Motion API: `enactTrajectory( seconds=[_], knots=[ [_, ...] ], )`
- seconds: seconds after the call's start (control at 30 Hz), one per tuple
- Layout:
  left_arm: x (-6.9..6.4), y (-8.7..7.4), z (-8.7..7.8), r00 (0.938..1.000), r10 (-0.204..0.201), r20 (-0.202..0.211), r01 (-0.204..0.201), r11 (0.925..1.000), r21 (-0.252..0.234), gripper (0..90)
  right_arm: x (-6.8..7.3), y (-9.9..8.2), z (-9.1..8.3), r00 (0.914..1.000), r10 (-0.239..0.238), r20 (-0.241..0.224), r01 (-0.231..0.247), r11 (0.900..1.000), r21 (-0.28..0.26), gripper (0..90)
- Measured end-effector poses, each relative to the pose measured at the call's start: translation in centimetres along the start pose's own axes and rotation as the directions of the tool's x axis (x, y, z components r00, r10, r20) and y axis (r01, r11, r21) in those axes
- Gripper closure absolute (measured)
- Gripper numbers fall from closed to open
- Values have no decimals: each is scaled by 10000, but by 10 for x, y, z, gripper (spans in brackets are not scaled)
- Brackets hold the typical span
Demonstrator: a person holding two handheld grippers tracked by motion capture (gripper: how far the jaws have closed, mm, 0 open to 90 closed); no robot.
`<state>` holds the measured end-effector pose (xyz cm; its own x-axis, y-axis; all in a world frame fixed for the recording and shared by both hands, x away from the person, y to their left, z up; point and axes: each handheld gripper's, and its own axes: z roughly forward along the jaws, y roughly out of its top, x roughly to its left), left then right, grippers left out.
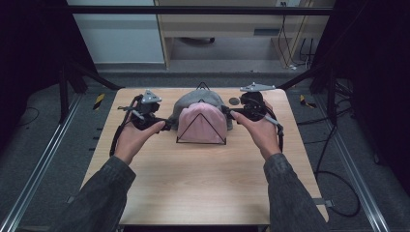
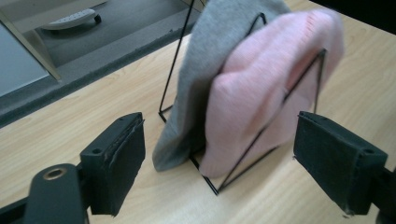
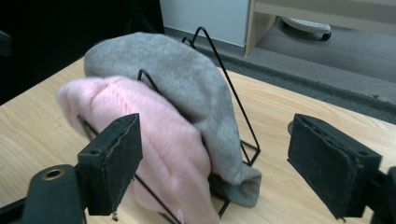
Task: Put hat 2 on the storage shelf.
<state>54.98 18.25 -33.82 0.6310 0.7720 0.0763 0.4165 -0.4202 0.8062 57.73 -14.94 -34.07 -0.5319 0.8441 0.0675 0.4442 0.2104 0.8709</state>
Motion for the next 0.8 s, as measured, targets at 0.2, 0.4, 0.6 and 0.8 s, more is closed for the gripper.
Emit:
enactTrajectory(
  seconds=[0.2,0.4,0.6,0.8],
  knots=[
    [-13,-12,-11,9997,174,180,-178,9996,232,121,7,-6,-13,9999,-126,11,126,9999,-43,138],
    [-20,-15,-18,9985,499,238,-505,9983,273,100,12,-2,-22,9992,-386,-88,383,9989,-282,120],
    [-27,-21,-20,9959,871,230,-883,9946,549,83,15,-2,-35,9977,-660,-167,650,9965,-519,96],
    [-32,-28,-22,9949,973,281,-990,9930,648,74,19,-5,-48,9943,-1063,-119,1055,9929,-551,81]
  ],
)
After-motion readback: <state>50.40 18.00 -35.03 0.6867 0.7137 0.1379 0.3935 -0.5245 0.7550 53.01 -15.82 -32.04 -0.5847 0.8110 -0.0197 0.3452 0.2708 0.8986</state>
